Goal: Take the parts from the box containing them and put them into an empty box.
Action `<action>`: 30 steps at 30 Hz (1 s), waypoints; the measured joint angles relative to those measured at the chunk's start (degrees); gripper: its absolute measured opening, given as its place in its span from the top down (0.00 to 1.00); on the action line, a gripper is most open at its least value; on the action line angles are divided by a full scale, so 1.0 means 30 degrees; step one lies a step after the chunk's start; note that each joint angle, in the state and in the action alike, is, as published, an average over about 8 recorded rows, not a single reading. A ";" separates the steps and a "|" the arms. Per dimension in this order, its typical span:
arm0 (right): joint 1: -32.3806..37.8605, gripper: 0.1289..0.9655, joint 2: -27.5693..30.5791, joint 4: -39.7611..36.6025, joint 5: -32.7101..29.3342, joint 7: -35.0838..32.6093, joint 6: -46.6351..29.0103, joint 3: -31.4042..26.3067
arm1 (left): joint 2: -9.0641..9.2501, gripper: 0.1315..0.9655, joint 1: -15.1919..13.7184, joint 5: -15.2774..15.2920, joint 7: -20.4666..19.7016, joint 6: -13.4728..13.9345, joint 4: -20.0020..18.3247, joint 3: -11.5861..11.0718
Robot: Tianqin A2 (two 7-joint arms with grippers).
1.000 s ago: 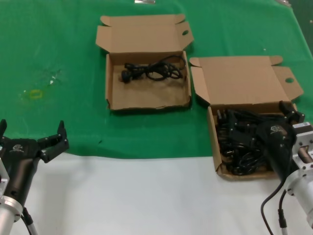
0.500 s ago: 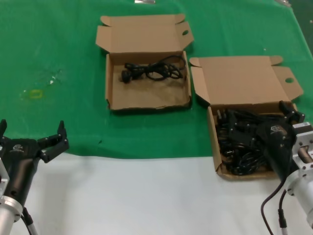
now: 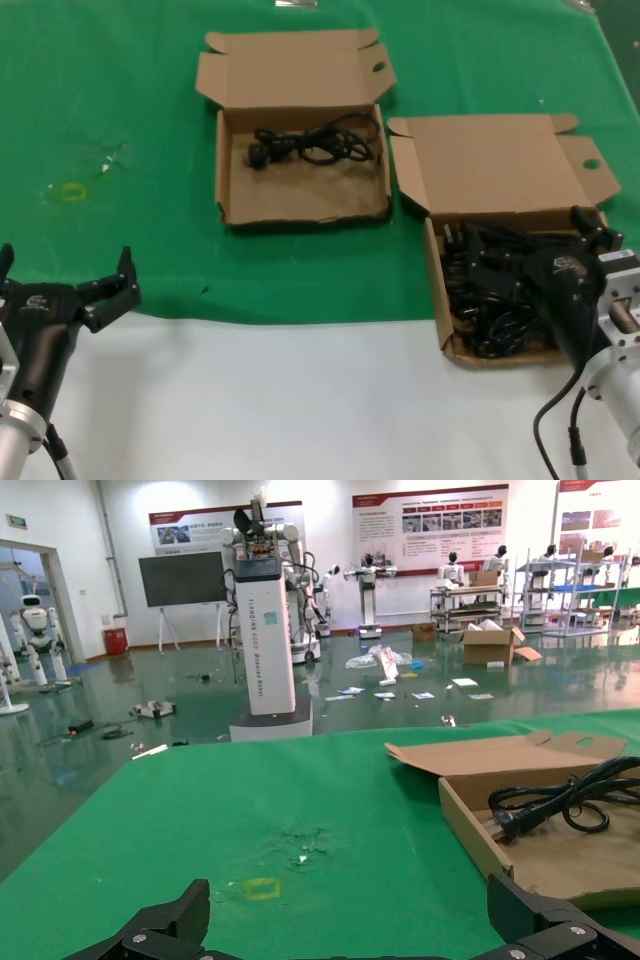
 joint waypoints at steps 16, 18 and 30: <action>0.0000 0.00 0.0000 0.0000 0.0000 0.0000 0.0000 0.0000 | 0.0000 0.00 0.0000 0.0000 0.0000 0.0000 0.0000 0.0000; 0.0000 0.00 0.0000 0.0000 0.0000 0.0000 0.0000 0.0000 | 0.0000 0.00 0.0000 0.0000 0.0000 0.0000 0.0000 0.0000; 0.0000 0.00 0.0000 0.0000 0.0000 0.0000 0.0000 0.0000 | 0.0000 0.00 0.0000 0.0000 0.0000 0.0000 0.0000 0.0000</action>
